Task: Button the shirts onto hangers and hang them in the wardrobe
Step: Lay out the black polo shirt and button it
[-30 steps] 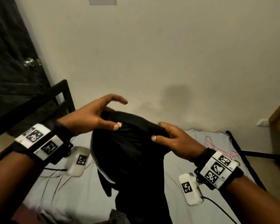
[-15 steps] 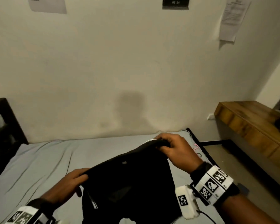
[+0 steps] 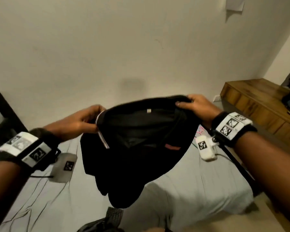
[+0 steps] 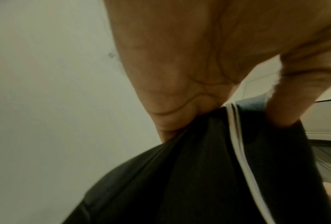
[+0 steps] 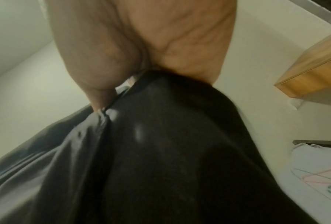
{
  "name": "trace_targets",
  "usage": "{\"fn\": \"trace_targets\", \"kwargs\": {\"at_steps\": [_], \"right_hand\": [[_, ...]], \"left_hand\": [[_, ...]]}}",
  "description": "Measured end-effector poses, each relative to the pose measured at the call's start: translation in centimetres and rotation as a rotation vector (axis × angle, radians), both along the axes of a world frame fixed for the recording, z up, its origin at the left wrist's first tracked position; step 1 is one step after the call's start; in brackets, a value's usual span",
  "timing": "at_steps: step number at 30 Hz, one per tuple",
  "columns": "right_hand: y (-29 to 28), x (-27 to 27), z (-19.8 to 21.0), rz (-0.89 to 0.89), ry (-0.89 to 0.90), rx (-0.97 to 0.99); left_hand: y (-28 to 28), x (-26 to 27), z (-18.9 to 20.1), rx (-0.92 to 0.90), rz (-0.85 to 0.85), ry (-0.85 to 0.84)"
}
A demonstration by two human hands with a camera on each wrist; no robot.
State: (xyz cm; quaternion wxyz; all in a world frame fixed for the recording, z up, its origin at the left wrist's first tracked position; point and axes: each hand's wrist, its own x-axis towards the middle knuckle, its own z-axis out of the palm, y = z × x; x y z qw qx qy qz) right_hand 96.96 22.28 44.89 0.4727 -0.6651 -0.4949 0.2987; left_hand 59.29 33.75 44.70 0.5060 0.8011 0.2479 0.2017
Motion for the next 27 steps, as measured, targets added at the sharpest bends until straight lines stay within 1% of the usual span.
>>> {"fn": "trace_targets", "kwargs": {"at_steps": [2,3,4,5,6,7,8,9,10,11,13,14,18,20,23,26,27], "right_hand": [[0.6,1.3,3.3,0.030,0.035,0.085],[0.9,2.0,4.9,0.077,-0.002,0.124],[1.1,2.7,6.1,0.129,-0.097,0.143],[1.5,3.1,6.4,0.187,-0.226,0.121],[1.9,3.3,5.9,0.233,-0.367,0.040],[2.3,3.3,4.8,0.276,-0.497,-0.068],[2.7,3.4,3.4,0.299,-0.606,-0.177],[2.9,3.4,2.4,0.301,-0.663,-0.219],[3.2,3.7,1.7,0.282,-0.659,-0.205],[3.4,4.2,1.5,0.250,-0.611,-0.165],[3.7,5.4,2.5,0.204,-0.482,-0.082],[3.6,5.8,3.6,0.209,-0.442,-0.066],[2.8,5.8,7.5,0.362,-0.395,-0.091],[2.6,5.5,8.7,0.430,-0.380,-0.098],[3.1,5.1,9.1,0.422,-0.457,0.015],[3.8,5.8,8.7,0.365,-0.433,0.169],[4.0,6.1,8.6,0.344,-0.439,0.208]], "left_hand": [[1.0,0.7,2.8,0.084,0.069,0.000],[1.5,0.9,4.1,0.136,0.116,-0.025],[1.9,1.2,5.4,0.179,0.162,-0.072],[2.4,1.3,6.6,0.219,0.211,-0.125],[2.9,1.2,7.8,0.257,0.255,-0.166],[3.3,0.9,8.8,0.304,0.300,-0.172],[3.9,0.5,9.6,0.347,0.336,-0.140],[4.6,0.0,10.1,0.410,0.368,-0.070],[5.3,-0.5,10.4,0.489,0.385,0.022],[5.8,-1.0,10.4,0.569,0.387,0.129],[6.3,-1.8,10.0,0.674,0.392,0.295],[6.3,-2.1,9.9,0.694,0.396,0.330],[6.5,-3.4,9.7,0.726,0.426,0.432],[6.5,-3.5,9.4,0.723,0.456,0.461],[6.2,-3.2,9.1,0.716,0.511,0.474],[5.8,-3.2,9.0,0.713,0.599,0.508],[5.4,-3.2,8.8,0.720,0.627,0.549]]}}
